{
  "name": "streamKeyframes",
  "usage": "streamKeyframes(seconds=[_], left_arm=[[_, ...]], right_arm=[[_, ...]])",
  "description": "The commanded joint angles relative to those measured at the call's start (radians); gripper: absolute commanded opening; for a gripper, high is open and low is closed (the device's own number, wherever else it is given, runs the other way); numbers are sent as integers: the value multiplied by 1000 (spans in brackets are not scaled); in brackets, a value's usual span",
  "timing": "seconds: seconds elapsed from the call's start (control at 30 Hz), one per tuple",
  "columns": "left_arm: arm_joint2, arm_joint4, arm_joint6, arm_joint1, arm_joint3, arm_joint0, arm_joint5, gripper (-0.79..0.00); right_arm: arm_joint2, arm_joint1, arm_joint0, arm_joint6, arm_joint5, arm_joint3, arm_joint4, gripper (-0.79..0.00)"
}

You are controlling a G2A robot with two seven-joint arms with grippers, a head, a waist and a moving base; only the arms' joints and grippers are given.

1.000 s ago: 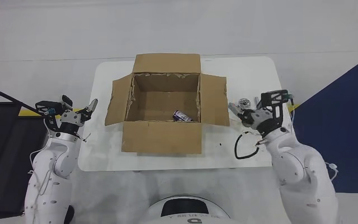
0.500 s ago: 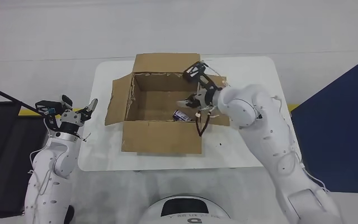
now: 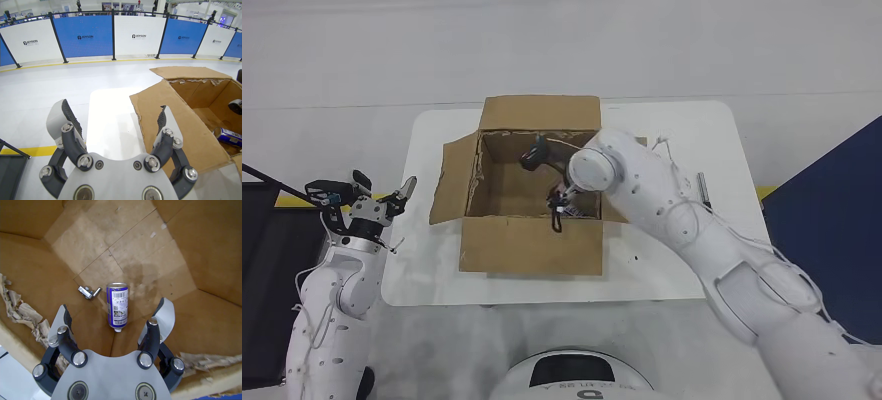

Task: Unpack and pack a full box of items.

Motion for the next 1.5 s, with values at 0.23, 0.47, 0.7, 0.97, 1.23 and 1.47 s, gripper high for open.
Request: streamKeyframes(seconds=[0.23, 0.47, 0.7, 0.97, 1.23, 1.47], left_arm=[[0, 0, 0, 0, 0, 0, 0, 0], [0, 0, 0, 0, 0, 0, 0, 0], [0, 0, 0, 0, 0, 0, 0, 0], [0, 0, 0, 0, 0, 0, 0, 0], [0, 0, 0, 0, 0, 0, 0, 0], [0, 0, 0, 0, 0, 0, 0, 0]], right_arm=[[-95, -95, 81, -43, -28, 281, 61, -43], [-169, -170, 99, -73, -31, 426, 47, -200], [-194, -231, 129, -138, -43, 535, 42, -520], [-164, -247, 165, -238, -76, 544, 50, -785], [-49, -168, 121, -534, -108, 330, -8, -785], [192, -15, -113, -638, -156, -91, -123, -785]])
